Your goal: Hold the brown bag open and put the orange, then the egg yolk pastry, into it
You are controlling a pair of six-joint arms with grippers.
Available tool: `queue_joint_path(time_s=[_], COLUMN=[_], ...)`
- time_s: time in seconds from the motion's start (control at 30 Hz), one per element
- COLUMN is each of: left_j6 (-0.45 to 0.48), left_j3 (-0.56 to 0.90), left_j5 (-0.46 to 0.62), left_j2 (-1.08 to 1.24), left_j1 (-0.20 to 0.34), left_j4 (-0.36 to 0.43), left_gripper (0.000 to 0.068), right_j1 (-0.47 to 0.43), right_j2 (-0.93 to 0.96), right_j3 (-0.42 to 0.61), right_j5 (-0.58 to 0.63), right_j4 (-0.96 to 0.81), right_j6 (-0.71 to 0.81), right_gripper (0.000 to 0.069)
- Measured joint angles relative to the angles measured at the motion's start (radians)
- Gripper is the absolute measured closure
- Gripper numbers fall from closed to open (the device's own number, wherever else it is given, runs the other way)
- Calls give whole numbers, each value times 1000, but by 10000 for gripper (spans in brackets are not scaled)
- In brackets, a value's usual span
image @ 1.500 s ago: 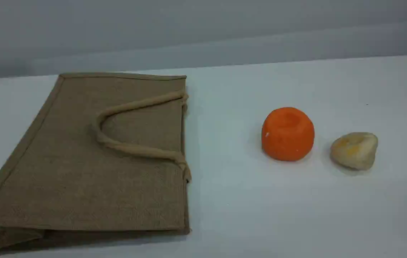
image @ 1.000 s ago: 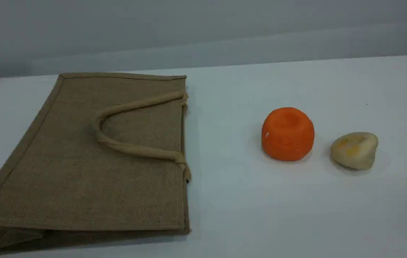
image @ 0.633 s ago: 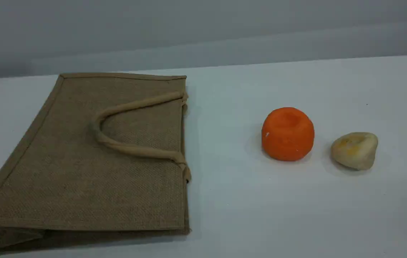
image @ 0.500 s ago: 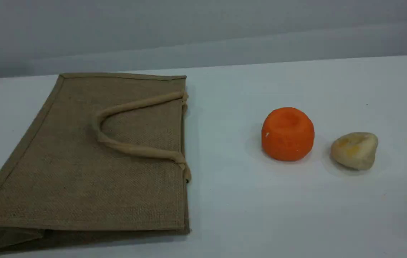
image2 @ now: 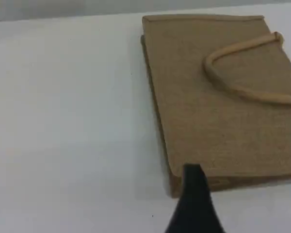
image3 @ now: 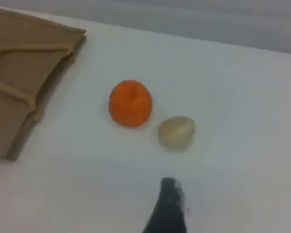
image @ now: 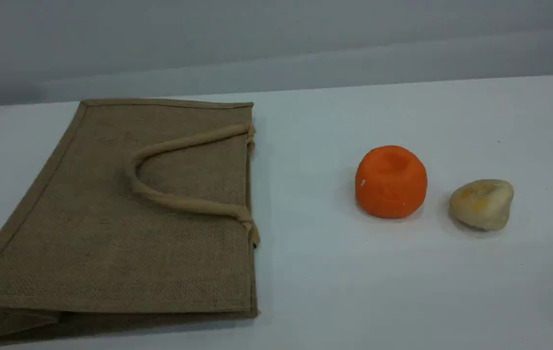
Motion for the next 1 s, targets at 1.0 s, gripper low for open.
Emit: queue_joint_path(time_s=[1.0], left_j6=[-125], left_j3=[-413], left_j5=[-202], left_j2=[852], left_j1=[-19], left_j4=[77], left_gripper=[211], right_j1=[0], right_j2=[684], right_j3=[-465], right_j5=[-129], right_j4=[-3], right_j6=[26], right_gripper=[128])
